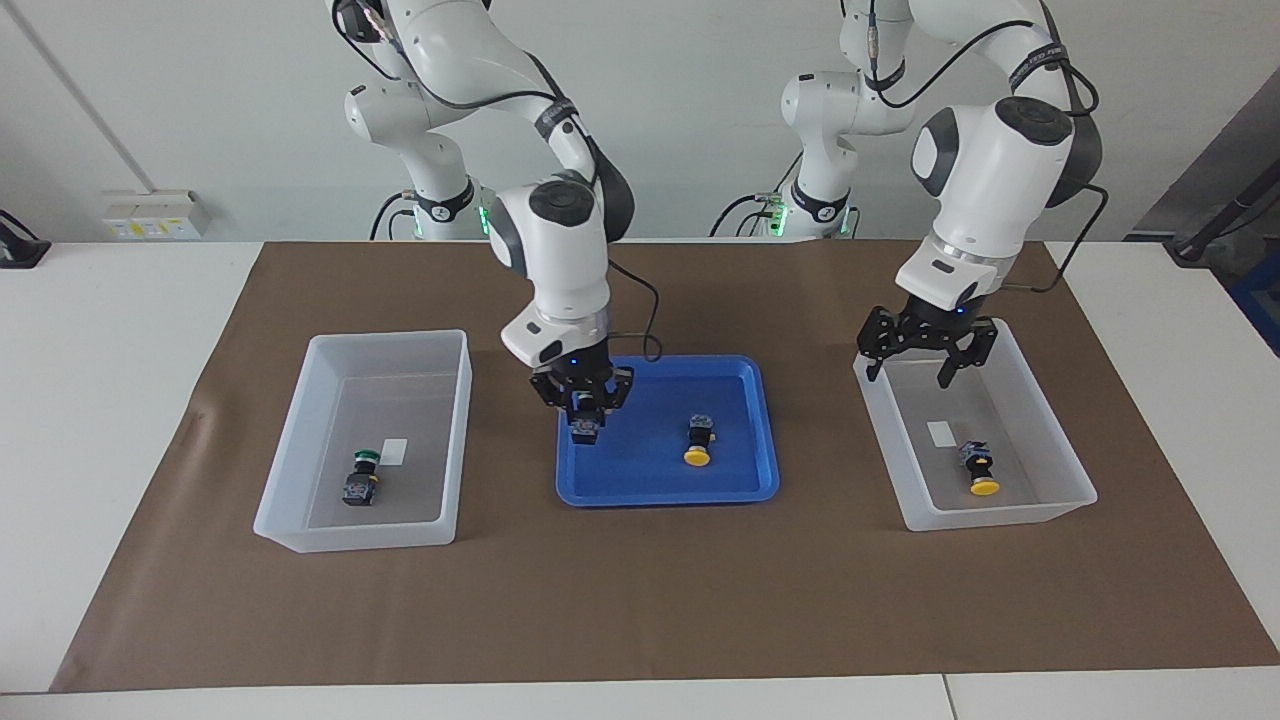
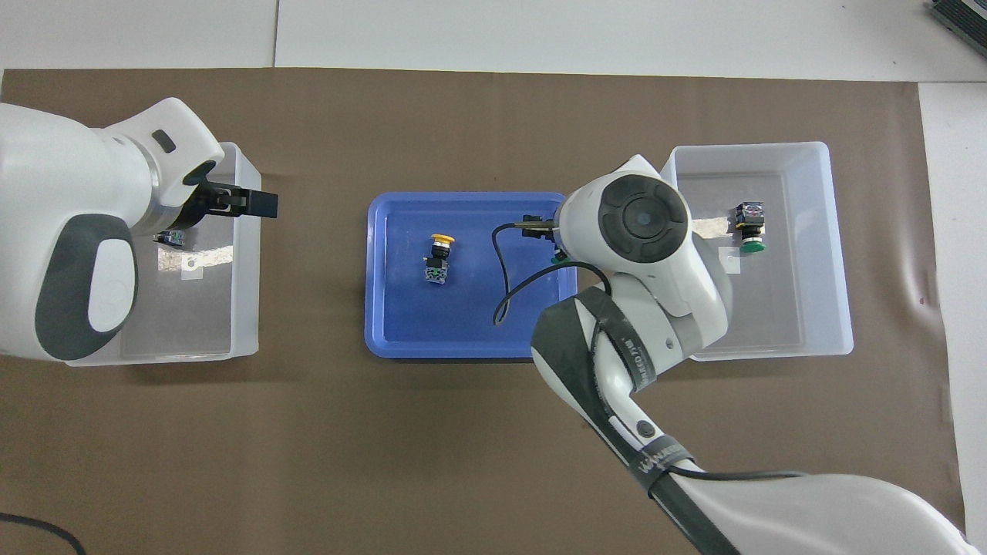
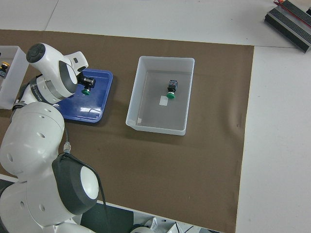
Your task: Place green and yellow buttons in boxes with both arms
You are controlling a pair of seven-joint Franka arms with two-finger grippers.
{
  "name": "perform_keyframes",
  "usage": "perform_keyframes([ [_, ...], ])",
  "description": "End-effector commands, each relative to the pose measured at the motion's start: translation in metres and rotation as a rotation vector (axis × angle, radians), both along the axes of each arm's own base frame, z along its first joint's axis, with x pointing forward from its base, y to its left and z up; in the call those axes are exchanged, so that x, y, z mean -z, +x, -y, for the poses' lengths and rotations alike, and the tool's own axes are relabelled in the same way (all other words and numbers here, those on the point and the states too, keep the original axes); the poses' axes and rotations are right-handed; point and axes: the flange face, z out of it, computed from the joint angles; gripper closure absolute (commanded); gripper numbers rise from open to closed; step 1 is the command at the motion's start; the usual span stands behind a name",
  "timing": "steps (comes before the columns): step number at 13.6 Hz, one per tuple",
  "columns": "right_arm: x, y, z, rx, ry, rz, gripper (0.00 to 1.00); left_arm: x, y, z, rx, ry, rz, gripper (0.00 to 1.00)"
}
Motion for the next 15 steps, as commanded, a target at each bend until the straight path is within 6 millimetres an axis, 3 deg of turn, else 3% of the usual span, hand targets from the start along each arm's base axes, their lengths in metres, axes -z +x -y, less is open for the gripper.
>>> perform_keyframes([
  [1,-0.022,0.009,0.064,-0.082,-0.046,-0.005,1.0,0.032,-0.008,0.045,0.001,-0.029,0.022,0.0],
  [4,-0.011,0.023,0.137,-0.173,-0.091,-0.033,1.0,0.058,-0.032,0.088,0.039,-0.045,0.034,0.0],
  [6,0.01,0.014,0.177,-0.203,-0.106,-0.073,1.0,0.074,-0.044,0.111,0.012,-0.075,0.055,0.0],
  [7,0.019,0.01,0.189,-0.205,-0.091,-0.08,1.0,0.081,-0.053,0.13,0.023,-0.084,0.056,0.0],
  [9,0.04,0.001,0.204,-0.2,-0.057,-0.104,1.0,0.116,-0.058,0.157,0.033,-0.086,0.034,0.0],
  [13,0.084,-0.02,0.227,-0.201,-0.058,-0.075,0.99,0.177,-0.056,0.182,0.034,-0.097,0.032,0.0],
  [14,0.088,-0.02,0.229,-0.213,-0.061,-0.074,0.87,0.186,-0.056,0.184,0.036,-0.094,0.028,0.0],
  [15,0.088,-0.02,0.229,-0.214,-0.061,-0.072,0.53,0.195,-0.055,0.185,0.035,-0.094,0.025,0.0],
])
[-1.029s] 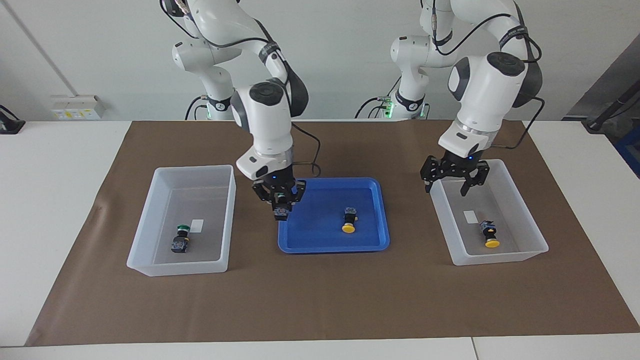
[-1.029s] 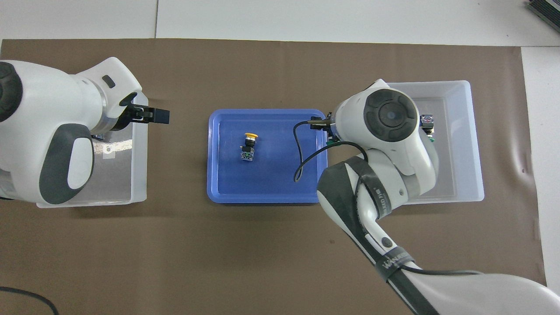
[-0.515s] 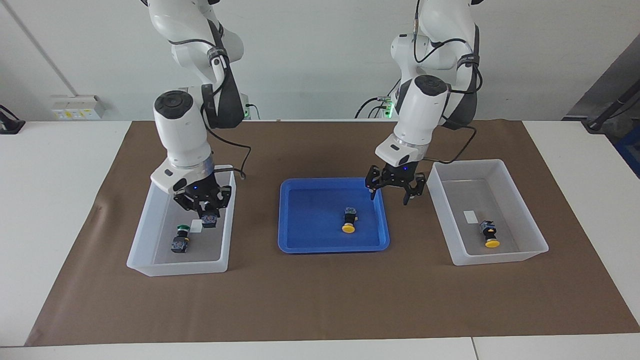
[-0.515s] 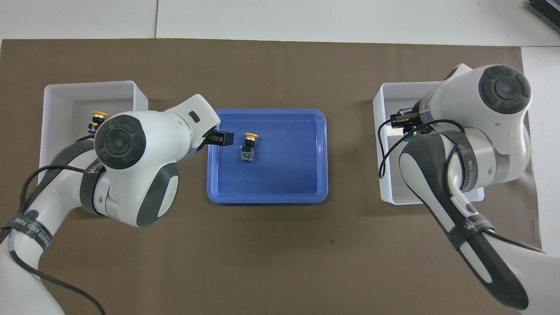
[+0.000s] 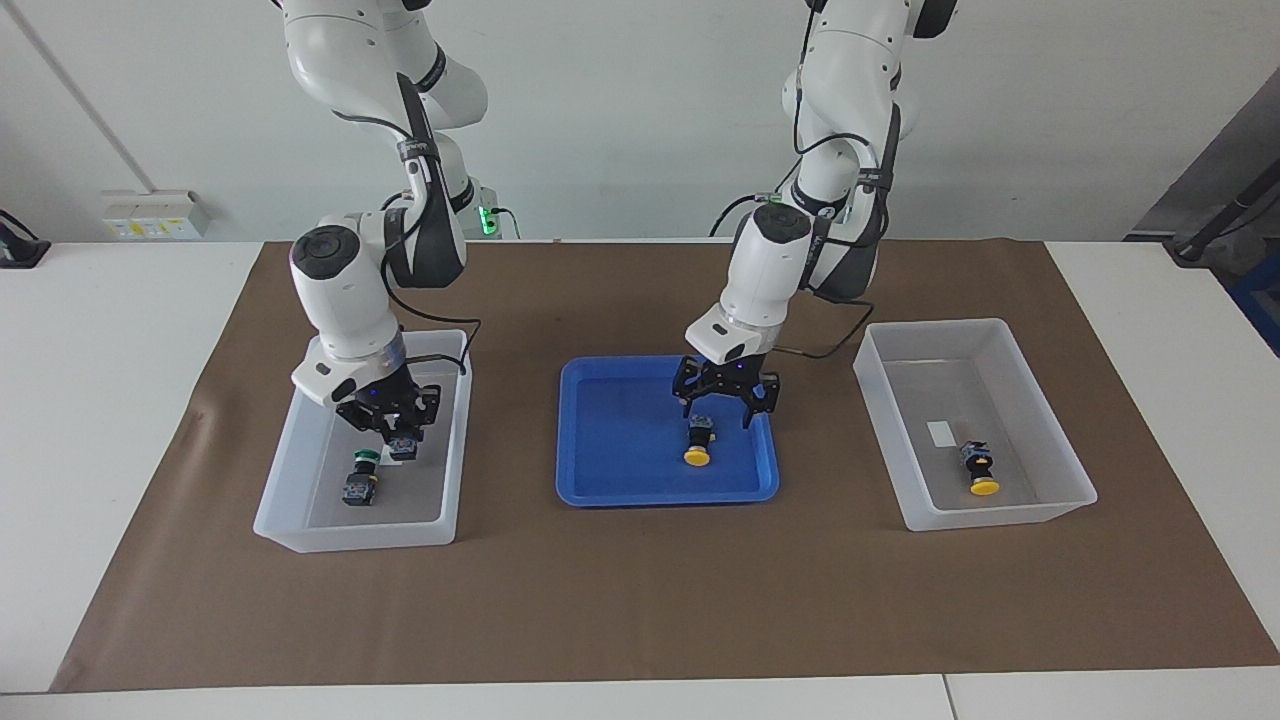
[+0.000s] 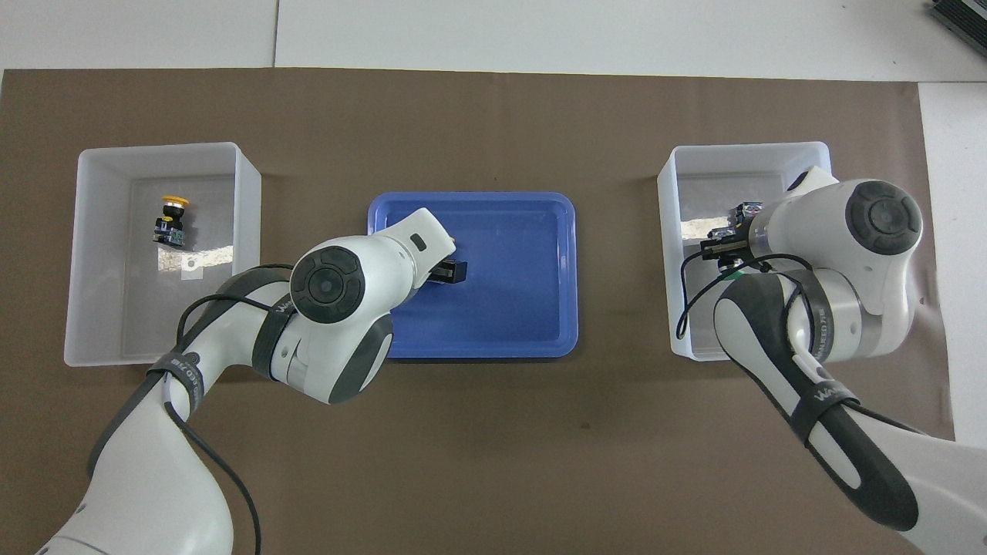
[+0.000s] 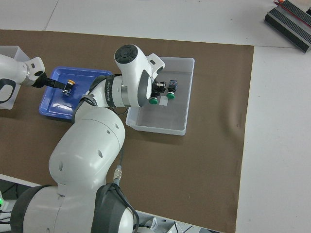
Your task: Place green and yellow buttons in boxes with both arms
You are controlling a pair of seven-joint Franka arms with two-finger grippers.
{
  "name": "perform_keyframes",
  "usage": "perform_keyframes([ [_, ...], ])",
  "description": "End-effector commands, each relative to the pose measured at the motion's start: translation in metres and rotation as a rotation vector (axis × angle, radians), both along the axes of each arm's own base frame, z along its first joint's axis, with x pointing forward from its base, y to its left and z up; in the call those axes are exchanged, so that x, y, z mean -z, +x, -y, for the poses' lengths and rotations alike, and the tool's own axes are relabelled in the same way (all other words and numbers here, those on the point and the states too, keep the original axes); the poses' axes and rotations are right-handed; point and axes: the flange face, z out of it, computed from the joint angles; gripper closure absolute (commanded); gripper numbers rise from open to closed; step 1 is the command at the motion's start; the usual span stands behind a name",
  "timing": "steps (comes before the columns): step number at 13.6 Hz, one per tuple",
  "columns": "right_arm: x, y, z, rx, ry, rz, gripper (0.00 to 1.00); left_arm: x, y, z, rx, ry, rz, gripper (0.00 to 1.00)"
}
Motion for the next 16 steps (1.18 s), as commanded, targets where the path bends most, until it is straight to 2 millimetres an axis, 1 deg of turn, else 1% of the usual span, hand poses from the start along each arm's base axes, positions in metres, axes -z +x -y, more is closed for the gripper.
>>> perform_keyframes([
  [1,-0.005,-0.01,0.004,-0.016,0.019,0.015,0.12,0.022,0.003,0.006,-0.015,-0.014,0.016,0.0],
  [2,-0.009,-0.008,0.005,-0.013,0.019,0.021,0.0,0.024,0.0,0.009,-0.02,-0.021,0.021,0.0],
  [3,-0.019,-0.004,0.005,-0.012,0.02,0.038,0.0,0.025,-0.001,0.01,-0.049,-0.029,0.015,0.0],
  [4,-0.036,0.0,0.0,-0.006,0.024,0.052,0.0,0.025,-0.004,0.015,-0.061,-0.034,0.011,0.0],
  [5,-0.056,0.001,-0.002,0.028,0.029,0.054,0.0,0.025,-0.005,0.016,-0.078,-0.039,0.006,0.28],
  [6,-0.073,0.004,-0.003,0.075,0.035,0.052,0.0,0.024,-0.006,0.017,-0.15,-0.054,-0.014,0.9],
  [7,-0.093,0.004,-0.003,0.108,0.037,0.046,0.0,0.023,-0.005,0.019,-0.201,-0.067,-0.012,1.0],
  [8,-0.115,0.005,-0.002,0.129,0.034,0.044,0.0,0.019,-0.005,0.02,-0.193,-0.063,-0.007,1.0],
  [9,-0.136,0.003,-0.002,0.139,0.032,0.04,0.0,0.011,-0.005,0.02,-0.19,-0.067,0.002,1.0],
  [10,-0.155,0.001,0.0,0.143,0.03,0.033,0.0,-0.003,-0.005,0.018,-0.193,-0.078,0.018,1.0],
  [11,-0.177,-0.002,0.004,0.151,0.027,0.022,0.0,-0.032,-0.003,0.009,-0.213,-0.09,0.033,1.0],
  [12,-0.195,-0.003,0.009,0.159,0.024,0.009,0.0,-0.066,0.002,-0.007,-0.239,-0.095,0.045,1.0],
  [13,-0.218,-0.007,0.012,0.166,0.022,-0.003,0.0,-0.096,0.008,-0.032,-0.277,-0.094,0.048,1.0],
  [14,-0.231,-0.011,0.014,0.172,0.021,-0.023,0.0,-0.121,0.012,-0.052,-0.306,-0.094,0.054,1.0],
  [15,-0.248,-0.016,0.02,0.182,0.02,-0.029,0.0,-0.138,0.014,-0.068,-0.329,-0.092,0.055,1.0],
  [16,-0.26,-0.022,0.025,0.192,0.02,-0.05,0.0,-0.159,0.021,-0.093,-0.368,-0.102,0.077,1.0],
])
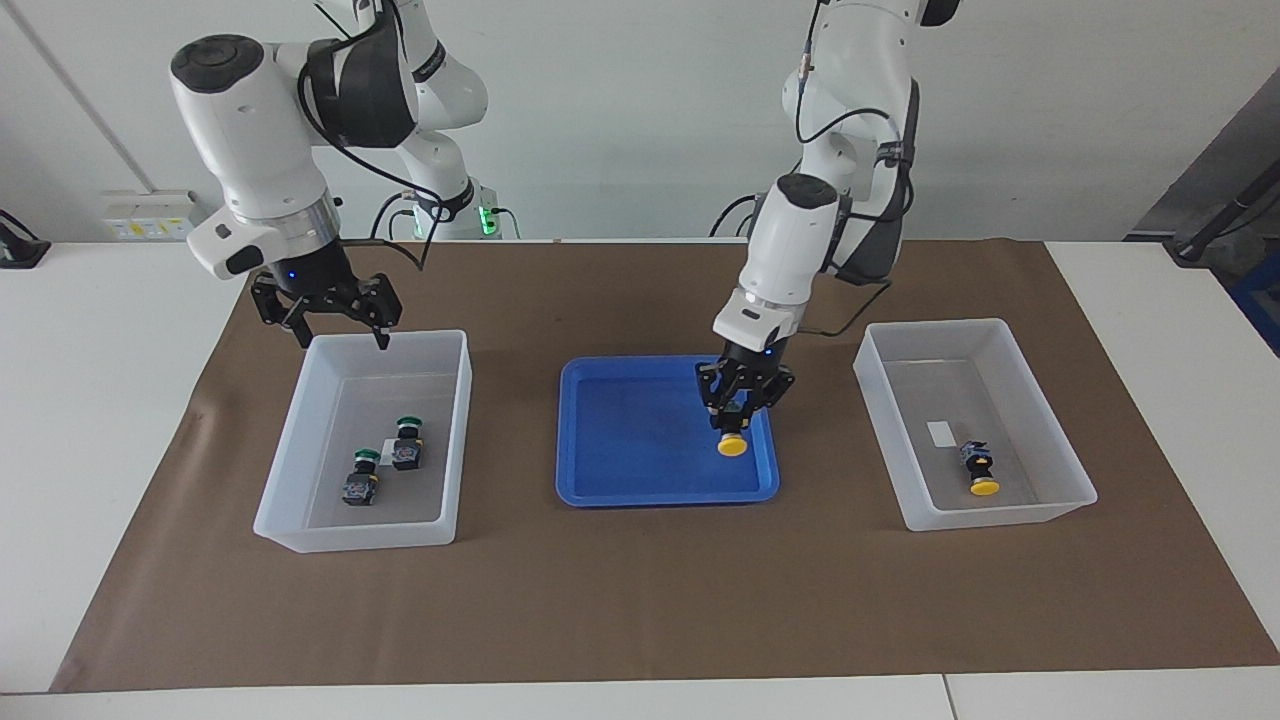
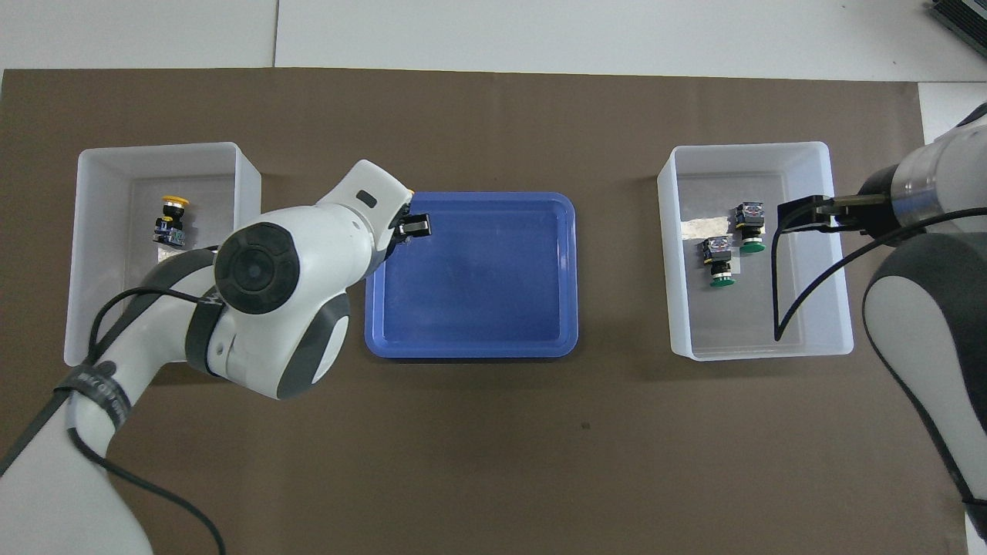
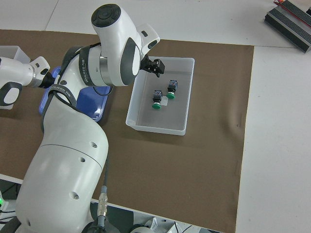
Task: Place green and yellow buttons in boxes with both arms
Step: 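Carry the yellow button to the left box while the right gripper withdraws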
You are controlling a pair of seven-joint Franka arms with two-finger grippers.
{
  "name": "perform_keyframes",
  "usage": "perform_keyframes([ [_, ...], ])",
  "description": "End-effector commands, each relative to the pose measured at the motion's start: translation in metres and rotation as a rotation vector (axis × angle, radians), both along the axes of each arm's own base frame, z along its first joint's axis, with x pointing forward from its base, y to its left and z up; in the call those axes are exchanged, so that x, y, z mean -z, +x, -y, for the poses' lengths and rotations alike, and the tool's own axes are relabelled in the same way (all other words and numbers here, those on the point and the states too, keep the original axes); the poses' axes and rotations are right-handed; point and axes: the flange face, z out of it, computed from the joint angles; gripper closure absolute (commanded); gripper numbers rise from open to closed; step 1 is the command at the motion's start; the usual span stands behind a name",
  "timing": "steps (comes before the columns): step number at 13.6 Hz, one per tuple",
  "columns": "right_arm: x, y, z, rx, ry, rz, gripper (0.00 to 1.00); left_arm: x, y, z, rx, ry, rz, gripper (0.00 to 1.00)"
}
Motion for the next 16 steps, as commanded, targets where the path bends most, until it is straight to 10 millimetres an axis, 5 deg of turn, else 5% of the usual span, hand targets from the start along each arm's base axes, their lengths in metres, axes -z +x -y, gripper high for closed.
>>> perform_keyframes([
  [1,-0.033,-0.012,0.018,0.052,0.015,-0.045,0.0,-0.052,0.009,-0.069,-0.105,-0.002,0.039,1.0],
  [5,-0.042,-0.035,0.075,0.097,0.012,-0.109,0.0,-0.062,0.031,-0.165,-0.099,0.072,0.076,1.0],
  [7,-0.051,-0.038,0.076,0.1,0.017,-0.106,0.0,-0.057,0.029,-0.205,-0.067,0.124,0.033,1.0],
  [10,-0.066,-0.035,0.064,0.129,0.013,-0.076,0.0,-0.037,0.021,-0.237,-0.014,0.169,-0.006,1.0],
  [16,-0.055,-0.039,0.044,0.141,0.027,-0.093,0.0,0.014,0.027,-0.281,0.029,0.21,-0.031,1.0],
])
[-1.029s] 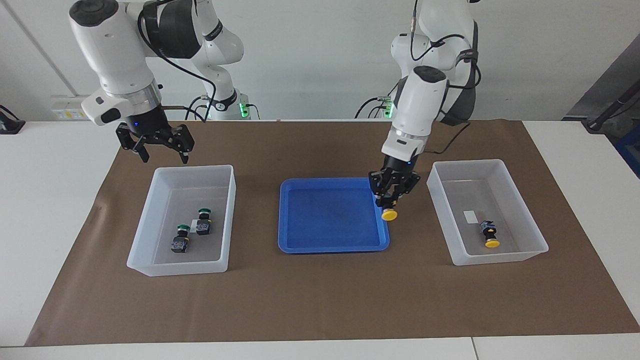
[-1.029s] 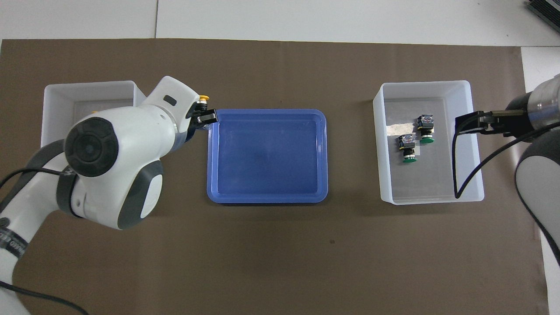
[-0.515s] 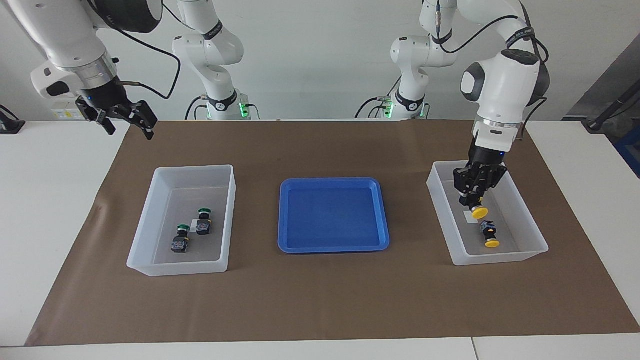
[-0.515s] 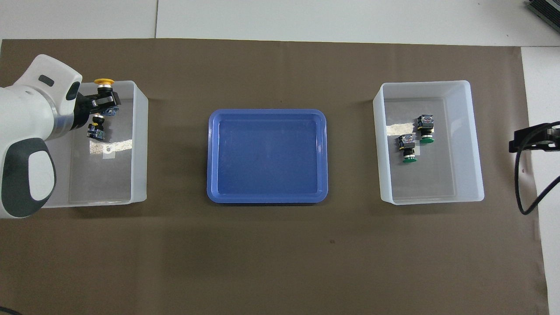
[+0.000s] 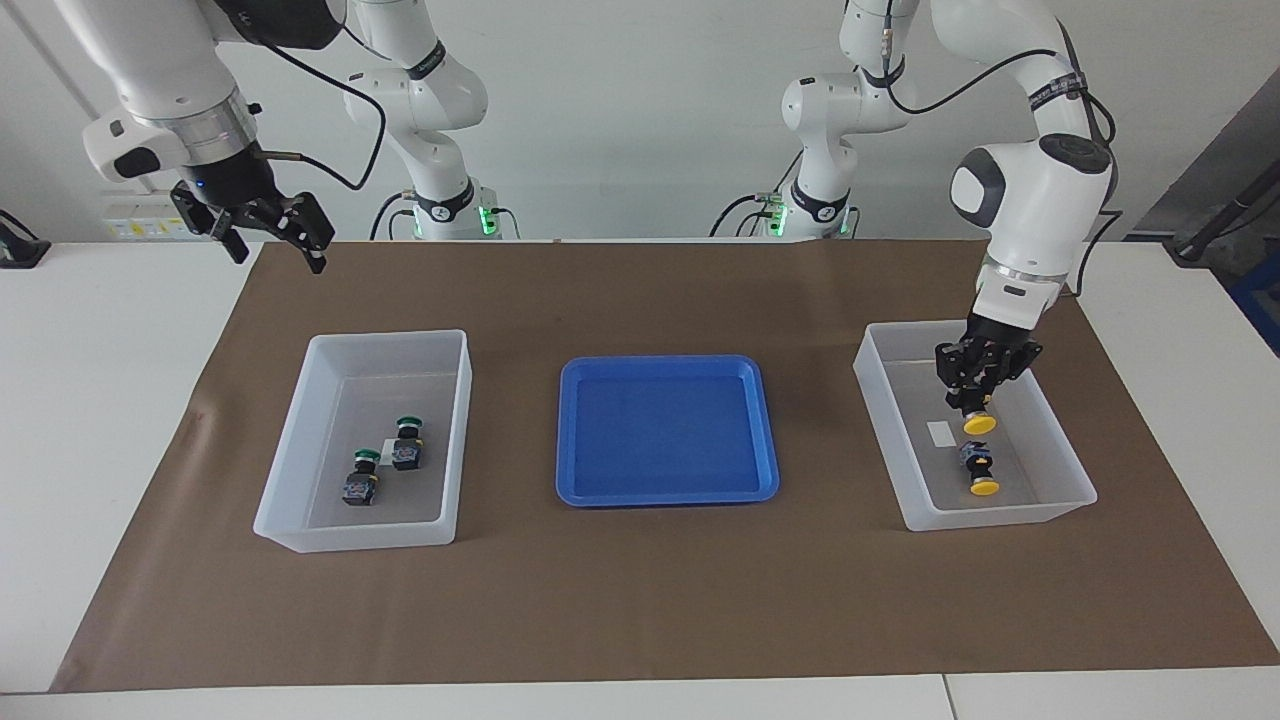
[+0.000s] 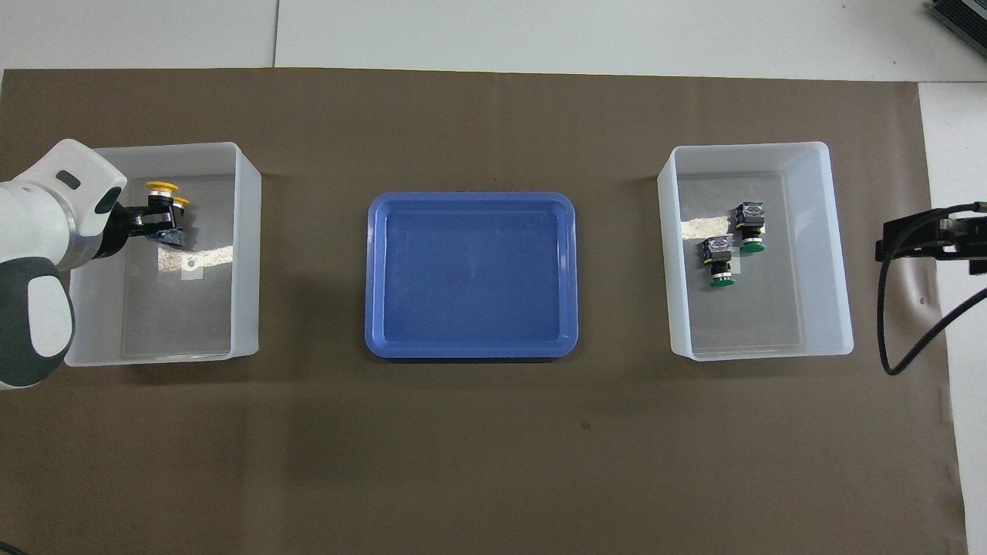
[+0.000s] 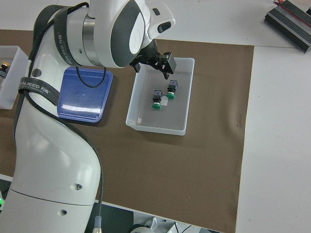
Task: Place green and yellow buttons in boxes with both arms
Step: 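Carry the yellow button to the left box while the right gripper withdraws, then lower the yellow button into the left box and open the left gripper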
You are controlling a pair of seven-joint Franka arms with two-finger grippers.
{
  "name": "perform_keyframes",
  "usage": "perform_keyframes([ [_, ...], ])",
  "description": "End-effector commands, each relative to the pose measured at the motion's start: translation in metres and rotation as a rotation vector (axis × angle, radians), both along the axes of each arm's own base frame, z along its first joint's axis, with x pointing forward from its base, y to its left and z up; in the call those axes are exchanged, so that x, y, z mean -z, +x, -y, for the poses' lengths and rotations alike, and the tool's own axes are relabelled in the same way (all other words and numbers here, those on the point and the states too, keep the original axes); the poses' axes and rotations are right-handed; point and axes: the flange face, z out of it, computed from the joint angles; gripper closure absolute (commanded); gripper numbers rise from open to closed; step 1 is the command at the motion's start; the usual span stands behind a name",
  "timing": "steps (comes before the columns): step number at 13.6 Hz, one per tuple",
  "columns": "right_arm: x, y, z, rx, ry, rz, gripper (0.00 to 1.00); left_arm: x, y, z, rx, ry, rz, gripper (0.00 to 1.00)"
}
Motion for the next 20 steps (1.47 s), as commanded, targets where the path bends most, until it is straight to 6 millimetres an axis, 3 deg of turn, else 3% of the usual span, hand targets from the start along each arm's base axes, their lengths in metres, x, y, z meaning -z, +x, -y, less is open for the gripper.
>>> perform_keyframes([
  [1,0.002,-0.006,-0.005,0.013,0.021,-0.011,0.0,0.023,0.004,-0.019,0.0,0.019,0.038,1.0],
  [4,0.003,-0.007,-0.006,0.01,0.023,-0.013,0.0,0.046,0.001,-0.013,0.002,0.015,0.045,1.0],
  [7,0.004,-0.006,-0.01,0.002,0.025,-0.014,0.0,0.084,0.011,-0.01,-0.003,0.009,0.045,1.0],
  [11,0.002,-0.009,-0.015,-0.015,0.026,-0.018,0.0,0.11,0.013,-0.006,-0.03,-0.007,0.024,1.0],
  [12,0.002,-0.009,-0.015,-0.018,0.026,-0.019,0.0,0.12,0.014,-0.004,-0.057,-0.017,0.011,0.95],
  [14,0.0,-0.008,-0.015,-0.016,0.026,-0.013,0.0,0.121,0.017,-0.002,-0.063,-0.021,0.01,0.7],
  [16,0.0,-0.008,-0.015,-0.017,0.026,-0.013,0.0,0.118,0.02,-0.001,-0.049,-0.017,0.014,0.0],
  [19,0.001,-0.009,-0.011,-0.013,0.024,-0.018,0.0,0.106,0.019,0.005,-0.038,-0.017,0.013,0.0],
  [20,0.001,-0.009,-0.007,-0.018,0.025,-0.018,0.0,0.091,0.018,0.006,-0.032,-0.014,0.01,0.0],
])
